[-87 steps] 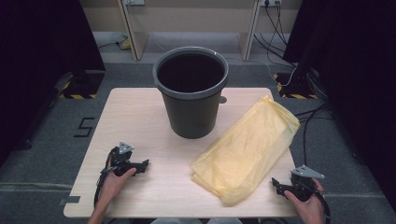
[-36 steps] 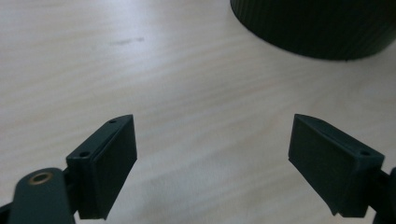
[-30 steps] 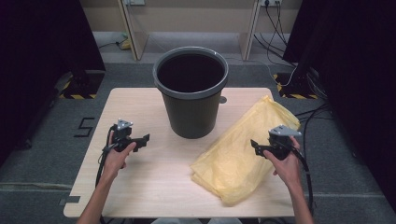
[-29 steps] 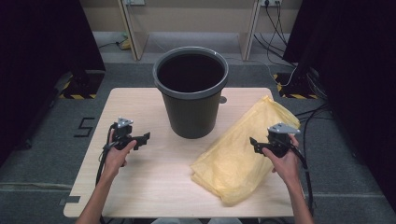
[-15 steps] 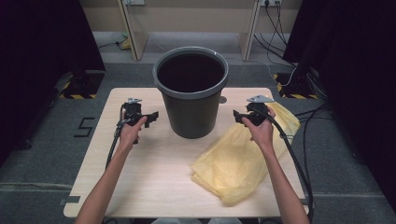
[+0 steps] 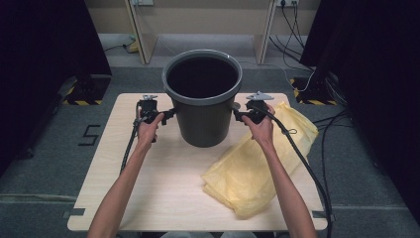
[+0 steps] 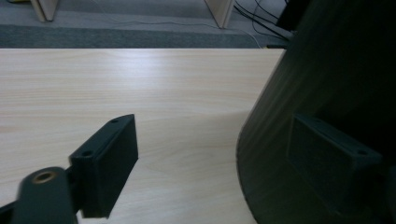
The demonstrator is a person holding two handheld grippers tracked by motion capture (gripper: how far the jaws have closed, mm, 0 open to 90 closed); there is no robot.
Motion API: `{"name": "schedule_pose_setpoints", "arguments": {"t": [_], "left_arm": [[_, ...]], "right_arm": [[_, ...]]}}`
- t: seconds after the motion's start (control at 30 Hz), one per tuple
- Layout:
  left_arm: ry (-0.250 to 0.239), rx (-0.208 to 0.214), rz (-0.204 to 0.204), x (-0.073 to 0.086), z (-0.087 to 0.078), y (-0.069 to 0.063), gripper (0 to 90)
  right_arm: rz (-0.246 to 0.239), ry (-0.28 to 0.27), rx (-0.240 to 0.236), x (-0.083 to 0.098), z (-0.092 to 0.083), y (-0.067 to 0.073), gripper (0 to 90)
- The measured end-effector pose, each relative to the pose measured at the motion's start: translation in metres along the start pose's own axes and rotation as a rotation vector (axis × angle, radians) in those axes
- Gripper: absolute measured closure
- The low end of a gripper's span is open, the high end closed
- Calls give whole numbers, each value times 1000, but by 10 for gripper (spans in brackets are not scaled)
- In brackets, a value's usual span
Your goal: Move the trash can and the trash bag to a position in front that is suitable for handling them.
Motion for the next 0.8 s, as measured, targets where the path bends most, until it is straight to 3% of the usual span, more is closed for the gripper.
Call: {"name": "schedule_pose_setpoints", "arguments": {"t": [0.23,0.37,0.4,0.5,0.57,0.73,0.8], "left_arm": [[2,33,8,0,-4,-8,423],[4,30,38,0,-8,-14,521],[5,25,64,0,-10,-15,530],[7,27,80,1,-12,-15,515],[14,29,86,2,-13,-14,522],[6,6,151,3,-20,-21,585],[7,3,159,4,-21,-21,585]], "right_arm": [[-59,5,-55,1,-4,7,372],[-56,-5,-99,2,-6,12,462],[-62,-9,-104,2,-6,12,468],[-67,-10,-117,3,-7,12,468],[-69,-11,-158,4,-9,13,468],[-107,4,-148,5,-13,16,488],[-109,5,-146,5,-14,16,487]]}}
Point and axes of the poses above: each handheld gripper's, and its own axes: z roughly forward along the jaws, x roughly out of its underside, y roughly to its left, the point moved 9 cm from there along z, roughly forward along the jaws, and after that the axes turned 8 degrees about -x, right-handed, at the moved point
